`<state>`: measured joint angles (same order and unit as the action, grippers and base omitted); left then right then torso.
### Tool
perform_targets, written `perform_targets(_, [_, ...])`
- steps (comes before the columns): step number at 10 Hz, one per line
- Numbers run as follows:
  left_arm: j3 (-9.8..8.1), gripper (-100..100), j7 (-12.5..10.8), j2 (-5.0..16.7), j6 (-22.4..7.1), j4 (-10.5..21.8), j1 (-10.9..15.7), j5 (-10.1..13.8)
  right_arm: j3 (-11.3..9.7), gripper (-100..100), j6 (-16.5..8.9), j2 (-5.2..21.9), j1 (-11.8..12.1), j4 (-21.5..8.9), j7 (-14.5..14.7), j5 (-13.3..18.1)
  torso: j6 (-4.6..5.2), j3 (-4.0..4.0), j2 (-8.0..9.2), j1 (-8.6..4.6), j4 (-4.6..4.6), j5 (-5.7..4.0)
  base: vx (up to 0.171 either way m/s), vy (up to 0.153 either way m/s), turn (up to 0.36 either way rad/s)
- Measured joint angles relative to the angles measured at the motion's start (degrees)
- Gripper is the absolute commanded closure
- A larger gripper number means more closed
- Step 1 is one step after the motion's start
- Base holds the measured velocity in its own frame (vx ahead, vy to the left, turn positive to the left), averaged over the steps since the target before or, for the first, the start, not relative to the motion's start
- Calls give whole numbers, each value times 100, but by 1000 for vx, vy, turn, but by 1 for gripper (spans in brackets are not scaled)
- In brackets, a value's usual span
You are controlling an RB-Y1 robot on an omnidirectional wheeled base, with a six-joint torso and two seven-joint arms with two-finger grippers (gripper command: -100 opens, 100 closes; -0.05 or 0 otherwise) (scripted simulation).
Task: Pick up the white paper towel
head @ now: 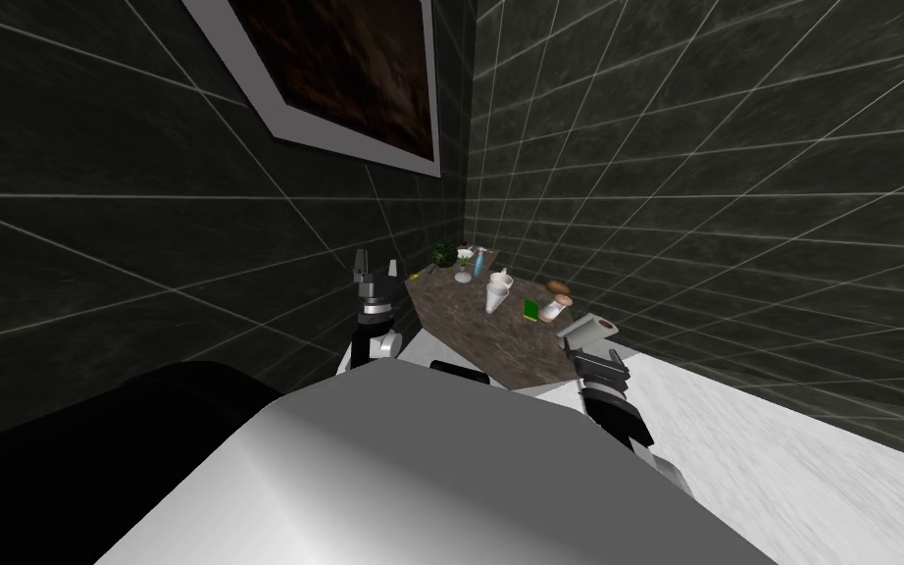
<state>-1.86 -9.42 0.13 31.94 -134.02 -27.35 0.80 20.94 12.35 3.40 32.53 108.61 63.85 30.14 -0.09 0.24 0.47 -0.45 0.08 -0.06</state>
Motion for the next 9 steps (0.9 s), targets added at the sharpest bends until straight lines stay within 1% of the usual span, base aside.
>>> perform_targets(1, [0,0,0,0,0,0,0,0,-4,-100,-25,150,-1,-40,34,176,0,1,1,-12,1,-2,-102,-53,35])
perform_targets(3, [0,0,0,0,0,0,-1,0,-15,-100,-68,316,14,-65,74,481,0,-11,-20,-12,-4,-3,-82,-46,58])
perform_targets(6, [0,0,0,0,0,0,-1,0,-20,-100,-110,492,4,-139,138,907,1,-15,-28,-4,-5,-1,-92,-35,91])
perform_targets(9, [-1,0,0,0,0,0,-1,0,-28,-100,-173,669,-23,-241,225,1403,0,-14,-25,-15,-5,-4,-91,-53,69])
